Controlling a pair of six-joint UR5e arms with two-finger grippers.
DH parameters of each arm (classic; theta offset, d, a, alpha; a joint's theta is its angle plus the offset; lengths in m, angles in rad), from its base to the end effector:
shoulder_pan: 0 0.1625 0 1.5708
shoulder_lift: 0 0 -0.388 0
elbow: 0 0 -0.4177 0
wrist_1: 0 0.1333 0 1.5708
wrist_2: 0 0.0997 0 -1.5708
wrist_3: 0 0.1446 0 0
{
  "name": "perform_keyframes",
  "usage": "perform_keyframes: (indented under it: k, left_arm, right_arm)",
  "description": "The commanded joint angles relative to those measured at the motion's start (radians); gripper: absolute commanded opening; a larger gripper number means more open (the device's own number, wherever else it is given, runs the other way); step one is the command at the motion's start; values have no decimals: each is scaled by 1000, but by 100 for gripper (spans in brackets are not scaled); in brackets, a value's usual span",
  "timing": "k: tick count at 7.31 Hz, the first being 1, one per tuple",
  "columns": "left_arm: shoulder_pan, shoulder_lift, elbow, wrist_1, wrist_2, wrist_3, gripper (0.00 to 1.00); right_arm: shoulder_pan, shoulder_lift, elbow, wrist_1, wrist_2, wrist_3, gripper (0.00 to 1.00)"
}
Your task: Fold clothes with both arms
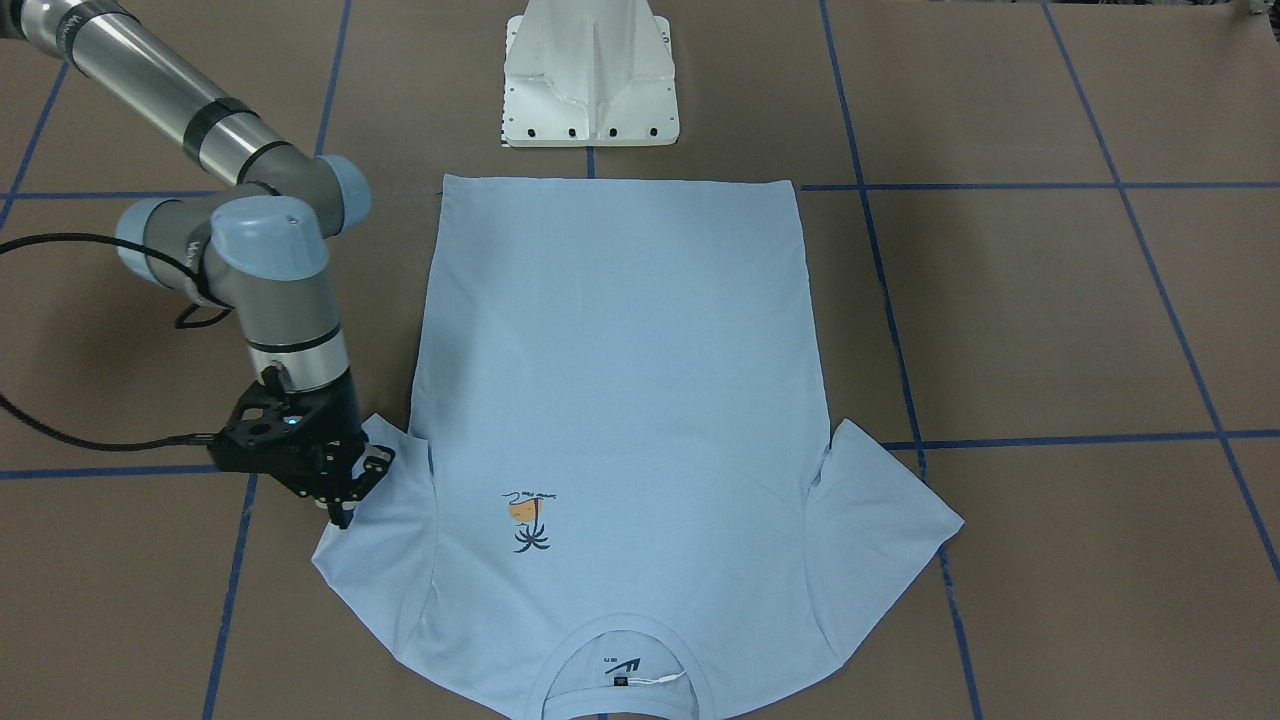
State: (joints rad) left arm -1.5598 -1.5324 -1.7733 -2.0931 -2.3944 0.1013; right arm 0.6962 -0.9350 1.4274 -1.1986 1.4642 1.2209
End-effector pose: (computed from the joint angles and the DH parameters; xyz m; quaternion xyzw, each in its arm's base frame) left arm -0.0213 -0.5369 0.4948 0.3251 0.3626 0.1829 0.8540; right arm -0.4974 -0.6095 0.2947 0.2509 -0.3383 0.1782 0.8893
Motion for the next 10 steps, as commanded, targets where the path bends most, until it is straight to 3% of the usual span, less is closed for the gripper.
perform_keyframes:
  k: [1, 3, 10]
  left_arm:
    - [0, 0, 2, 1, 0, 0, 100]
    - [0, 0, 2, 1, 0, 0, 100]
    - [-2, 9, -1, -1, 0, 1, 100]
  right_arm:
    - [-81, 73, -11, -65, -91, 35, 0]
    - [-121, 171, -157, -59, -146, 31, 0]
    - [-127, 246, -262, -56, -179, 97, 0]
